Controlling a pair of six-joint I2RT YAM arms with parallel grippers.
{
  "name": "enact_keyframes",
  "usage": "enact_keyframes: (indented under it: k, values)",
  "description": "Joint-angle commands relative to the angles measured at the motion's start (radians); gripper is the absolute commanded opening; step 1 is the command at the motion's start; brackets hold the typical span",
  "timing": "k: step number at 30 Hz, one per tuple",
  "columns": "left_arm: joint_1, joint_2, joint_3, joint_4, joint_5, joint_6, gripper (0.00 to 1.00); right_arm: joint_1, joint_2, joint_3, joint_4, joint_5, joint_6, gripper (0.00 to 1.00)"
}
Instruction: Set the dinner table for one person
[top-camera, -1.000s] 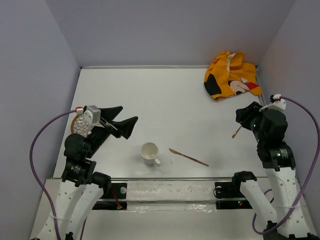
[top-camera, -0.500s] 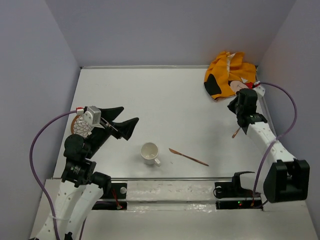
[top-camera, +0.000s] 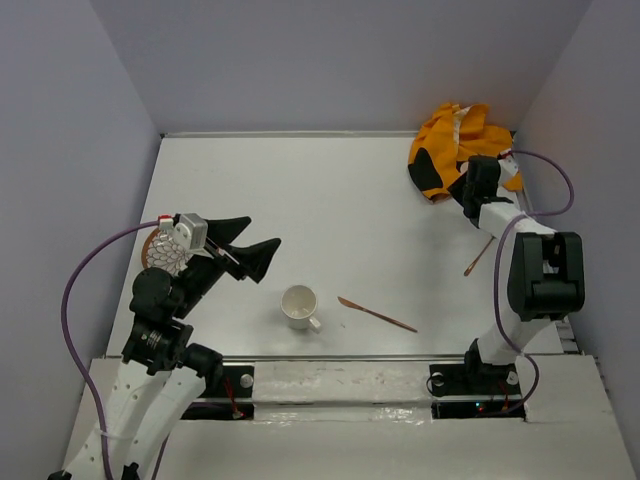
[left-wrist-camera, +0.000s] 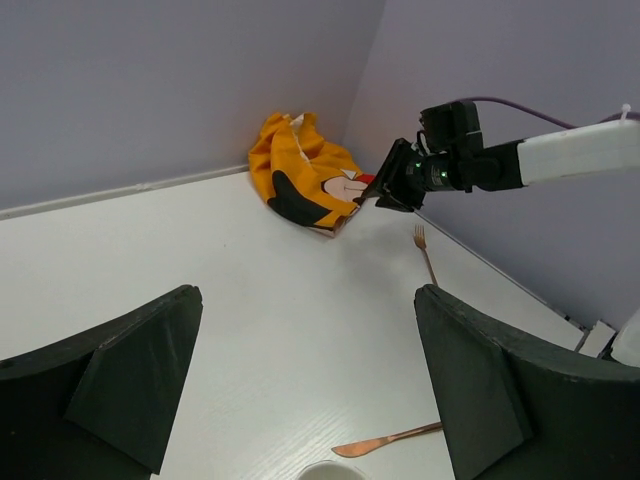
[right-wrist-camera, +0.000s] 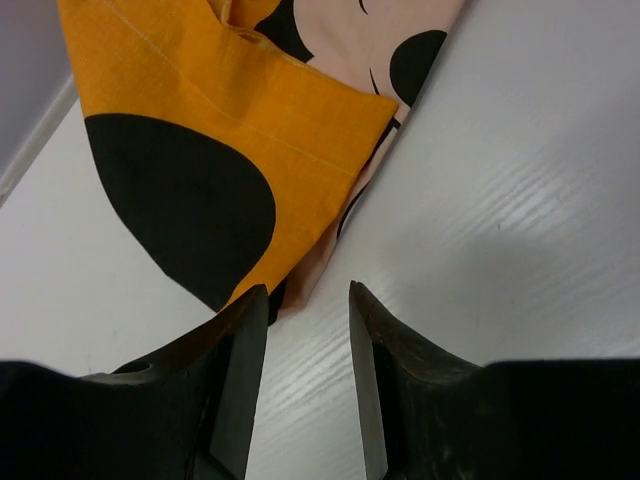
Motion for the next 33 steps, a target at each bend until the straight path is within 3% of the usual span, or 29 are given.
enact_keyframes:
  k: [1, 3, 7, 10, 17, 21, 27, 28, 29, 30, 31, 32, 33]
  values:
    - [-0.011, 0.004, 0.039, 0.019, -0.008, 0.019, 0.99, -0.026, 0.078, 0.096, 0.07, -0.009, 0.052, 0.44]
    - [-0.013, 0.007, 0.039, 0.018, -0.009, 0.02, 0.99, -0.026, 0.127, 0.116, 0.067, -0.032, 0.068, 0.45]
    - [-0.013, 0.016, 0.042, 0.016, -0.011, 0.025, 0.99, -0.026, 0.184, 0.148, 0.084, -0.125, 0.094, 0.59]
    - [-0.011, 0.022, 0.042, 0.018, -0.008, 0.025, 0.99, -0.026, 0.223, 0.157, 0.102, -0.199, 0.108, 0.63]
    - [-0.01, 0.038, 0.044, 0.018, -0.005, 0.025, 0.99, -0.026, 0.259, 0.11, 0.253, -0.329, 0.122, 0.64]
    - [-0.008, 0.041, 0.044, 0.019, -0.003, 0.023, 0.99, -0.026, 0.287, 0.131, 0.257, -0.343, 0.1, 0.59]
    - [-0.003, 0.039, 0.044, 0.022, 0.0, 0.023, 0.99, -0.006, 0.342, 0.199, 0.211, -0.334, 0.057, 0.58]
    - [-0.003, 0.039, 0.044, 0.022, 0.0, 0.022, 0.99, 0.004, 0.35, 0.211, 0.207, -0.336, 0.048, 0.56]
    - [-0.003, 0.036, 0.044, 0.022, 0.001, 0.023, 0.99, 0.004, 0.355, 0.238, 0.193, -0.346, 0.031, 0.45]
    - [-0.002, 0.036, 0.044, 0.022, 0.001, 0.023, 0.99, 0.015, 0.358, 0.251, 0.19, -0.355, 0.023, 0.3]
    - [-0.002, 0.035, 0.044, 0.022, -0.002, 0.022, 0.99, 0.033, 0.353, 0.26, 0.19, -0.372, 0.017, 0.06]
    - [0.0, 0.033, 0.044, 0.021, -0.002, 0.023, 0.99, 0.05, 0.345, 0.283, 0.188, -0.372, 0.007, 0.0]
    - [-0.002, 0.033, 0.044, 0.022, -0.003, 0.023, 0.99, 0.069, 0.338, 0.3, 0.188, -0.371, -0.024, 0.0]
